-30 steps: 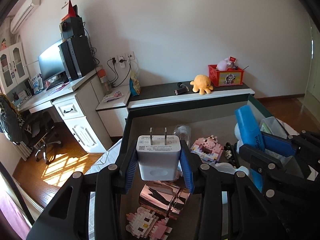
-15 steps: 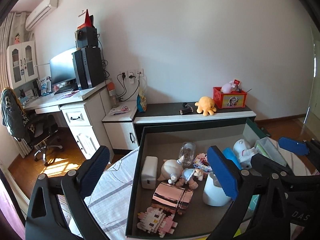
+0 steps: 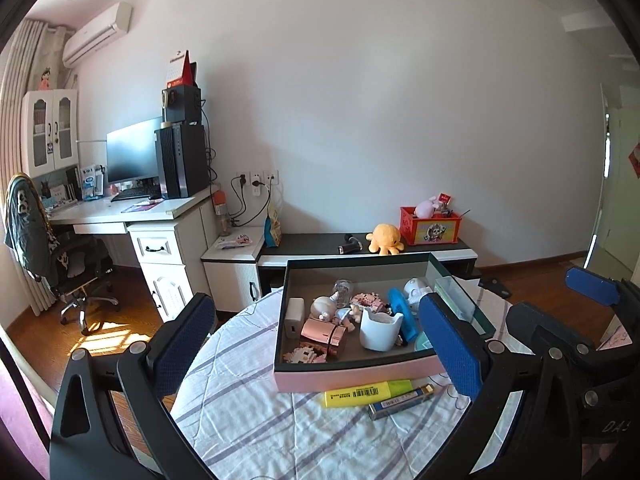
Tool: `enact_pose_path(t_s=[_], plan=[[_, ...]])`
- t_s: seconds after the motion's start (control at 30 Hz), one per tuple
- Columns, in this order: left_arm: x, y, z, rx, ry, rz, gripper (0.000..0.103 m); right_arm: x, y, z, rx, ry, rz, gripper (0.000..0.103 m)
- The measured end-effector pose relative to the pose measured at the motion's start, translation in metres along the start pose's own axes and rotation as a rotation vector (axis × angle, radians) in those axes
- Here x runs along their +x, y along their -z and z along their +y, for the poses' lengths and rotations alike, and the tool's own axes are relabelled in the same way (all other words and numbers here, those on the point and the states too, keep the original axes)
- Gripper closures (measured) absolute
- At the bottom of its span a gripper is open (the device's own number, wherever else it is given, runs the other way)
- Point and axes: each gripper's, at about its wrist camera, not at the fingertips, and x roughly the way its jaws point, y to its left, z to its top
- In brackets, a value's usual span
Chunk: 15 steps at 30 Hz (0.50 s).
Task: Organize rigid objects
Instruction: 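Lift both open tools away from the box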
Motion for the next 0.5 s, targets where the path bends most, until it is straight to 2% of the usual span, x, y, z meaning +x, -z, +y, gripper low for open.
enact_pose_path(t_s=[0.27, 0.5], plan=[[-0.083, 0.012, -0.006, 0.006, -0.001, -0.066, 0.000, -0.079, 0.020, 0.015, 0.008, 0.050, -0.069, 0.000], [-0.129, 0.018, -0.011, 0.015, -0.005, -0.112, 0.000, -0.125, 0.032, 0.024, 0.009, 0.064, -0.112, 0.000]])
